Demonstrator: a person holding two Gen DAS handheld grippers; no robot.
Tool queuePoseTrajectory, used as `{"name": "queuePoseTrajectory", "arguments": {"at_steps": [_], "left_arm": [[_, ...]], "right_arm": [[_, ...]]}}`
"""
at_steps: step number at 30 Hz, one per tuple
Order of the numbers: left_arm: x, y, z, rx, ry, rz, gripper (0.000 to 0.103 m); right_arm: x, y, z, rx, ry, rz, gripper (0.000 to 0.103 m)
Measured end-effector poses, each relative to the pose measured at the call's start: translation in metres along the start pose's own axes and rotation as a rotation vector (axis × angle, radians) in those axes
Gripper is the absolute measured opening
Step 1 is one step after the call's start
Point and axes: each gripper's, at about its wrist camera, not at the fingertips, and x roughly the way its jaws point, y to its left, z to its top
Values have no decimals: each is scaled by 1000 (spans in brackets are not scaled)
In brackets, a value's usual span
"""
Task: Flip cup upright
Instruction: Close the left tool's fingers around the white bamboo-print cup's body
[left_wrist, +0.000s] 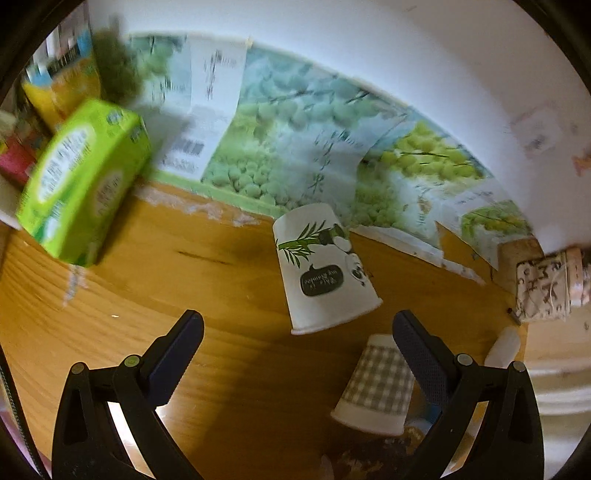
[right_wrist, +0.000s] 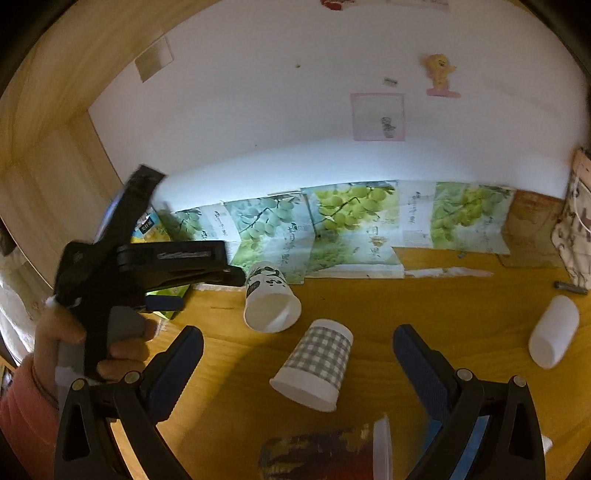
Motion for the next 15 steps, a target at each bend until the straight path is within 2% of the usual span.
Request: {"name": "queuePoseTrajectory", "arguments": {"at_steps": [5, 7, 15], "left_arm": [[27, 7, 4, -63, 72, -27, 102], [32, 7, 5, -79, 91, -70, 102], [41, 4, 9, -87, 105, -121, 101]], "right_arm": [[18, 10, -4, -110, -31, 6, 103], [23, 12, -7, -131, -27, 6, 103], [33, 10, -12, -100, 0, 6, 103]]}}
